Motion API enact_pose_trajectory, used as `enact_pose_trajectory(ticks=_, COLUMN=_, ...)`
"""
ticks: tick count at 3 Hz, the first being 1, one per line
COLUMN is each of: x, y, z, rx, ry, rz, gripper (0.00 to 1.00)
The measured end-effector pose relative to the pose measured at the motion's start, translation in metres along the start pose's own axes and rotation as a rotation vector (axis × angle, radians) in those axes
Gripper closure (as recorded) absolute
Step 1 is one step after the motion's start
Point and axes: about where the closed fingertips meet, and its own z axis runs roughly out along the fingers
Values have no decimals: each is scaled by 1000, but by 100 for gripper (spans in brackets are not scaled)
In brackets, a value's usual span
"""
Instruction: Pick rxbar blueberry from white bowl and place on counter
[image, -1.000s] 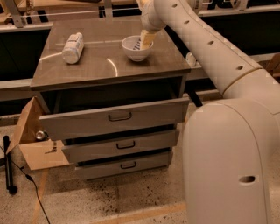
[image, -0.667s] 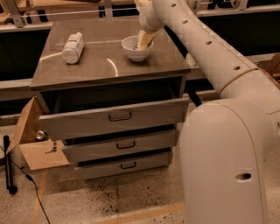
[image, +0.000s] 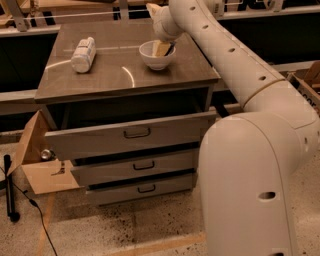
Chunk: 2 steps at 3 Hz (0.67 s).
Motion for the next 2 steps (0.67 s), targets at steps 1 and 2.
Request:
enact_pose_trajectory(ticks=1, x=9, y=4, z=4, rx=-29, ry=28, rz=72, gripper=0)
enact_pose_trajectory(ticks=2, x=23, y=2, z=3, rx=-38, ry=65, rz=202, gripper=0)
